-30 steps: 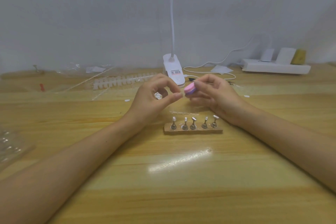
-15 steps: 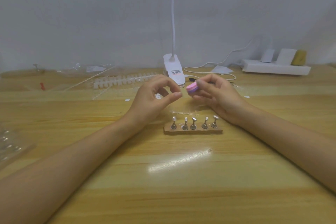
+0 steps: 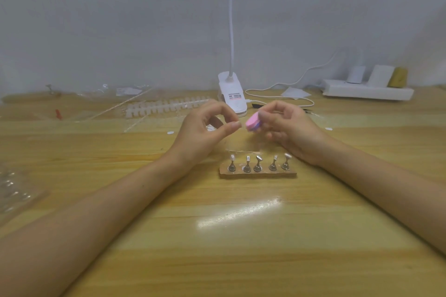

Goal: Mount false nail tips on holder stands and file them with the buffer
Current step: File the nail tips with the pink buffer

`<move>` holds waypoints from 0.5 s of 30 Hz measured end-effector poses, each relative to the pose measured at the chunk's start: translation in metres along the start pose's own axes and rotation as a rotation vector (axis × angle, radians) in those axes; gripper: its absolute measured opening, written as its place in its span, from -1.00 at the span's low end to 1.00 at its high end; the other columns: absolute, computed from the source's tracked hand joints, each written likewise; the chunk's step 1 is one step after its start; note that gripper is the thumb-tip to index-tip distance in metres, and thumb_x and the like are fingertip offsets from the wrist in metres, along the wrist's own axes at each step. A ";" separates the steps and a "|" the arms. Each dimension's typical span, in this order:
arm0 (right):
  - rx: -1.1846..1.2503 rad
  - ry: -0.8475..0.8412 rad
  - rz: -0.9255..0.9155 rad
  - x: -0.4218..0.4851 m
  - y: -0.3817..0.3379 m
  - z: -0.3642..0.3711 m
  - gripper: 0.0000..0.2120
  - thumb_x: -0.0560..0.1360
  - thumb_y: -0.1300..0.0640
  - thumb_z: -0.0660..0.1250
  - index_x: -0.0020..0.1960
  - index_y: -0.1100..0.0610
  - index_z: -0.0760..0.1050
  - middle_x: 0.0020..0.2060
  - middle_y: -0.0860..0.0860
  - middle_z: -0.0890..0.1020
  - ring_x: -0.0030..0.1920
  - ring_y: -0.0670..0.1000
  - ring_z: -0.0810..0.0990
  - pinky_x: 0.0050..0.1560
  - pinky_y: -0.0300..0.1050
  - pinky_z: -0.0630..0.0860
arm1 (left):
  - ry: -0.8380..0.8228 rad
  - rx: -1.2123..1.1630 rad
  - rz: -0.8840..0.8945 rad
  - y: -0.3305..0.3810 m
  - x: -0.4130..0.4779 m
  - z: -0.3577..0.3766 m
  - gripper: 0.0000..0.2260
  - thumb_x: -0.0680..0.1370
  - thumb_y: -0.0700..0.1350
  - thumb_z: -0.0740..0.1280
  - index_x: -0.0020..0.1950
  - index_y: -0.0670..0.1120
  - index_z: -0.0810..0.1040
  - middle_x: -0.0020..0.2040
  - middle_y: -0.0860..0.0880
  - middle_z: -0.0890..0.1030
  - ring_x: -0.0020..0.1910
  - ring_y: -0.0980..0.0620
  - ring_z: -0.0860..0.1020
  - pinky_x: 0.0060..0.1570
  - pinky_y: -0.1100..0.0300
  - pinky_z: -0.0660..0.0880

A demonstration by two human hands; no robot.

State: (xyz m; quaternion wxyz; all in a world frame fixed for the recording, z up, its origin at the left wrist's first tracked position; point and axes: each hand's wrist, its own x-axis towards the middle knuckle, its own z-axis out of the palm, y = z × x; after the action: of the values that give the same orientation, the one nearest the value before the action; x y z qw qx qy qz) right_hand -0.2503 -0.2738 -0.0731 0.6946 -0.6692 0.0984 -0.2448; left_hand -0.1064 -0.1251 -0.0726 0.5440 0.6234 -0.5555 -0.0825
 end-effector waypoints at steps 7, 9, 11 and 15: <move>0.007 0.047 -0.014 -0.001 -0.001 0.001 -0.83 0.45 0.13 0.41 -0.04 0.20 0.50 -0.14 0.14 0.74 -0.15 0.04 0.73 -0.19 -0.16 0.63 | -0.012 0.024 0.017 0.001 0.000 0.001 -0.86 0.52 -0.24 0.44 -0.19 -0.04 0.57 -0.07 -0.11 0.60 -0.19 0.22 0.52 -0.11 0.40 0.42; -0.121 -0.074 0.003 -0.003 -0.001 0.004 -0.82 0.44 0.13 0.44 -0.06 0.18 0.50 -0.13 0.17 0.74 -0.14 0.10 0.74 -0.18 -0.12 0.67 | -0.011 0.026 0.021 0.001 0.000 0.000 -0.86 0.52 -0.25 0.43 -0.19 -0.05 0.57 -0.08 -0.13 0.60 -0.18 0.19 0.51 -0.11 0.37 0.42; -0.095 -0.045 -0.017 -0.003 -0.001 0.005 -0.81 0.45 0.13 0.43 -0.03 0.19 0.49 -0.13 0.15 0.73 -0.13 0.09 0.73 -0.12 -0.09 0.68 | -0.024 0.028 0.027 0.001 0.000 0.001 -0.85 0.52 -0.25 0.43 -0.19 -0.04 0.57 -0.09 -0.12 0.60 -0.19 0.20 0.51 -0.11 0.37 0.42; -0.059 -0.020 -0.004 -0.003 -0.002 0.003 -0.82 0.45 0.13 0.41 -0.04 0.19 0.48 -0.12 0.14 0.74 -0.11 0.07 0.74 -0.11 -0.14 0.65 | -0.018 0.032 0.024 0.001 0.000 0.001 -0.87 0.52 -0.24 0.43 -0.19 -0.05 0.57 -0.08 -0.12 0.60 -0.19 0.21 0.52 -0.11 0.40 0.42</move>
State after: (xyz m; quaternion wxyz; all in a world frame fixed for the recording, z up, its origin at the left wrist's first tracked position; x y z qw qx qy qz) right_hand -0.2519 -0.2699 -0.0712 0.6752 -0.6918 0.0975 -0.2365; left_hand -0.1074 -0.1253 -0.0722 0.5299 0.6248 -0.5688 -0.0726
